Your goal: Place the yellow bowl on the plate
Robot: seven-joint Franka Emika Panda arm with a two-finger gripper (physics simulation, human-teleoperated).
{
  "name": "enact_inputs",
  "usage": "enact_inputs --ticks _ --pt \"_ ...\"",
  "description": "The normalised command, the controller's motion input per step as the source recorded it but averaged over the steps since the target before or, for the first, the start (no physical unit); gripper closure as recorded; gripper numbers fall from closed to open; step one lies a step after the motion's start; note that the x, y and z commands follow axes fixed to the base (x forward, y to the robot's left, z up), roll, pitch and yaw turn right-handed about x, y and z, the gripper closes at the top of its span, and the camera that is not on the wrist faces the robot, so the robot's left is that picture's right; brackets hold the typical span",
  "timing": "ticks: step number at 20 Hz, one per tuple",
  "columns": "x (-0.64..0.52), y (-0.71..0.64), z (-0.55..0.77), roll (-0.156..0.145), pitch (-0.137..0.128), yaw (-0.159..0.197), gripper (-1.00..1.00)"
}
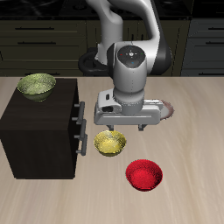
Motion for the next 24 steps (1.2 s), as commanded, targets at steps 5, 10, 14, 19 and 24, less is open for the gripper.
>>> enact_inputs --ticks 5,10,14,19,24 --pt "-0.02 0.0 -0.27 0.011 0.021 -0.01 -1.0" --pt "-0.03 0.02 -0.25 0.008 0.014 -0.018 -1.0" --pt "-0.01 0.1 -0.28 0.001 0.018 0.023 -1.0" --pt "-0.03 0.03 -0.22 0.016 0.039 -0.024 -1.0" --pt "0.0 0.05 -0.1 -0.001 0.016 0.004 -1.0"
